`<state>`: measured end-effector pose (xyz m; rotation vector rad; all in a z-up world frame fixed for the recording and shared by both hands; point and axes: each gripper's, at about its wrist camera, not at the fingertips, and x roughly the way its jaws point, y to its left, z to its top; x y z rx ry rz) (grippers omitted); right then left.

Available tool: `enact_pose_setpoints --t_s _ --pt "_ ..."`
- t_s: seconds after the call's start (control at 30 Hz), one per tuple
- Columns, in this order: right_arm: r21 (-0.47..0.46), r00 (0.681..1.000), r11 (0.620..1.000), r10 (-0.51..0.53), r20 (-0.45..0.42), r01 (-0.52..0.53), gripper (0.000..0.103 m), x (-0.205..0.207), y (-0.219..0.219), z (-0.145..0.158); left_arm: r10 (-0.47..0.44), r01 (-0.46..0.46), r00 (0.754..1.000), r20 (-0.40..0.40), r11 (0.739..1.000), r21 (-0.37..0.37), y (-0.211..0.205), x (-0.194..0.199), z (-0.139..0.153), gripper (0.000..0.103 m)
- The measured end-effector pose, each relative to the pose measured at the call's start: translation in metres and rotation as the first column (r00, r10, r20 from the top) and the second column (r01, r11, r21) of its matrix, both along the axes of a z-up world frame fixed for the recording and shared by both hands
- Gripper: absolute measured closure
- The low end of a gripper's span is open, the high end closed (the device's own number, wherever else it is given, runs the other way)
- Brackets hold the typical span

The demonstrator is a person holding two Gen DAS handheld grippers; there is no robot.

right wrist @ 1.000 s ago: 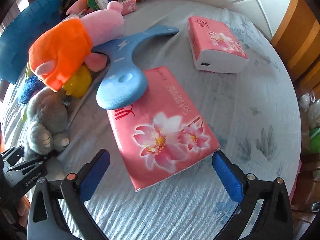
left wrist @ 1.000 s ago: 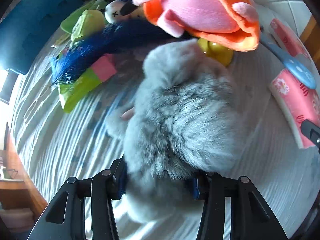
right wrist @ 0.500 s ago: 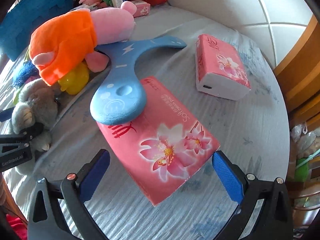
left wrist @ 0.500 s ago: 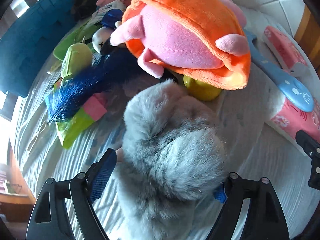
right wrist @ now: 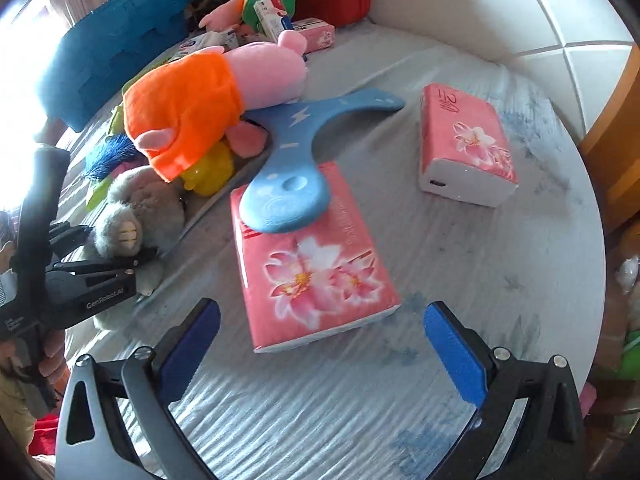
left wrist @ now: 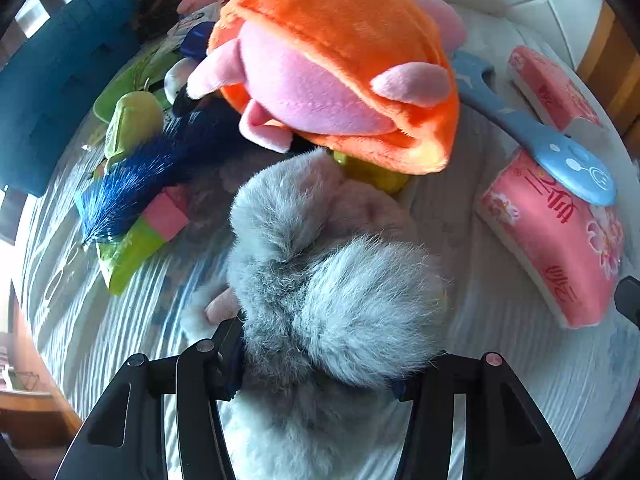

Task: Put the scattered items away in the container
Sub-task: 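Grasp the grey fluffy plush with the left tool while the right grasps the pink floral tissue pack, then lift the plush and tissue pack with both tools and carry them over the bin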

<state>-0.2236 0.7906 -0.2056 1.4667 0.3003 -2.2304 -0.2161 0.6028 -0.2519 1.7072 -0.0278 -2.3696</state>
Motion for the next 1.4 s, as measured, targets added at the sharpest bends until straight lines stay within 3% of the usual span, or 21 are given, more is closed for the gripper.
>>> enact_pose_setpoints --t_s 0.17,0.3,0.4,0.47,0.67,0.73,1.03,1.2,1.4 --pt "0.059 0.995 0.994 0.096 -0.025 -0.094 0.000 -0.004 -0.020 -0.012 -0.005 0.005 1.000 0.000 1.000 -0.017 0.015 -0.007 -0.004 0.051" --pt "0.105 0.988 0.984 0.148 -0.052 -0.142 0.000 -0.009 -0.034 -0.028 -0.001 0.001 1.000 -0.003 1.000 -0.026 0.020 -0.012 -0.007 0.044" --pt "0.075 0.989 0.988 0.142 -0.044 -0.138 0.000 -0.017 -0.036 -0.036 0.011 -0.012 1.000 -0.012 1.000 -0.021 0.021 -0.017 -0.010 0.045" --pt "0.050 0.992 0.991 0.127 -0.021 -0.125 0.000 -0.022 -0.034 -0.042 0.018 -0.019 1.000 -0.021 0.999 -0.028 0.022 -0.018 -0.010 0.054" --pt "-0.004 0.997 0.998 0.067 0.028 -0.067 0.002 -0.024 -0.025 -0.054 0.020 -0.021 0.999 -0.050 1.000 -0.023 0.026 -0.012 -0.002 0.060" --pt "-0.013 0.999 0.999 0.046 0.008 -0.046 0.015 -0.018 -0.023 -0.048 0.017 -0.018 0.998 -0.062 1.000 -0.015 0.029 -0.008 0.004 0.060" --pt "-0.080 1.000 0.997 0.017 0.000 -0.017 0.018 0.030 -0.023 -0.012 0.004 -0.007 0.990 -0.140 1.000 -0.017 0.038 0.019 0.042 0.061" --pt "-0.095 0.998 0.995 0.011 -0.059 -0.016 0.018 0.054 -0.032 0.020 0.008 -0.013 0.980 -0.199 1.000 -0.022 -0.006 0.079 0.070 0.061" --pt "-0.123 0.988 0.992 0.000 -0.155 -0.020 0.018 0.082 -0.049 0.064 0.013 -0.019 0.957 -0.289 1.000 -0.017 -0.033 0.106 0.114 0.061"
